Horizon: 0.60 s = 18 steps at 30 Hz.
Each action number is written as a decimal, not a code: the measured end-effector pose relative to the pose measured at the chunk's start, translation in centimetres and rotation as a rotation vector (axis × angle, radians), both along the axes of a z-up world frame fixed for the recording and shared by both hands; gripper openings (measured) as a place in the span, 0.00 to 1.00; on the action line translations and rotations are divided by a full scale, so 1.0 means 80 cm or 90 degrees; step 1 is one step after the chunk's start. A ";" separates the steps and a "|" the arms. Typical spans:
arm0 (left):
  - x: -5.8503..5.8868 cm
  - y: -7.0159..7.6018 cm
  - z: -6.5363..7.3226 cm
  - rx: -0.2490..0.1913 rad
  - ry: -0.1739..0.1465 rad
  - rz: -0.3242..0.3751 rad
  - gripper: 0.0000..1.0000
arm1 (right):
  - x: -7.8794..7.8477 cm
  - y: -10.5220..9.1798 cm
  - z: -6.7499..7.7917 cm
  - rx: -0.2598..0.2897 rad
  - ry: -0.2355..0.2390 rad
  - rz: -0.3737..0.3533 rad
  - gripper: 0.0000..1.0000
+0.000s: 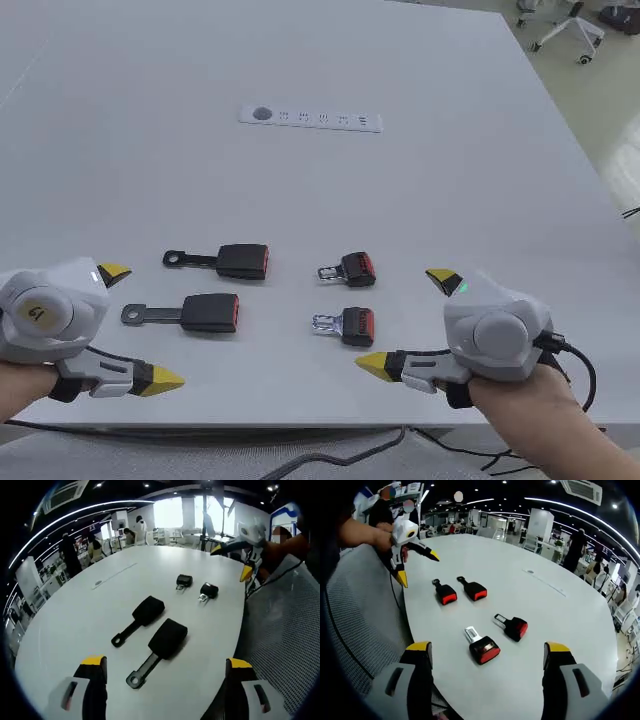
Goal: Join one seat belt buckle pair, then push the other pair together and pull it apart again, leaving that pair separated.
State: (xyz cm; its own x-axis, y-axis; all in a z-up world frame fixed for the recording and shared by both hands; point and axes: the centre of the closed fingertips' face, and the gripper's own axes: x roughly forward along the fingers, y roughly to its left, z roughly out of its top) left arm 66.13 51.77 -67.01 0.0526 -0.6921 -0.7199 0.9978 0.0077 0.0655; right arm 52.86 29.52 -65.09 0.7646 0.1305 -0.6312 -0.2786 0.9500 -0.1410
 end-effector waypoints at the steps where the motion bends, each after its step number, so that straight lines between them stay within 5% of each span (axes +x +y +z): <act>1: 0.000 0.000 0.000 0.000 -0.001 0.000 0.99 | 0.000 0.000 0.000 -0.001 -0.001 -0.001 0.91; 18: -0.003 0.001 0.000 0.003 -0.003 -0.004 0.99 | -0.002 0.005 -0.002 -0.014 -0.001 0.002 0.90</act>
State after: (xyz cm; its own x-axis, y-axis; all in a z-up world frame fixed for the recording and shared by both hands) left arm 65.90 51.83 -67.04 0.0516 -0.6890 -0.7229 0.9975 0.0004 0.0709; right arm 52.70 29.91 -65.22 0.7651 0.1191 -0.6328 -0.2817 0.9456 -0.1625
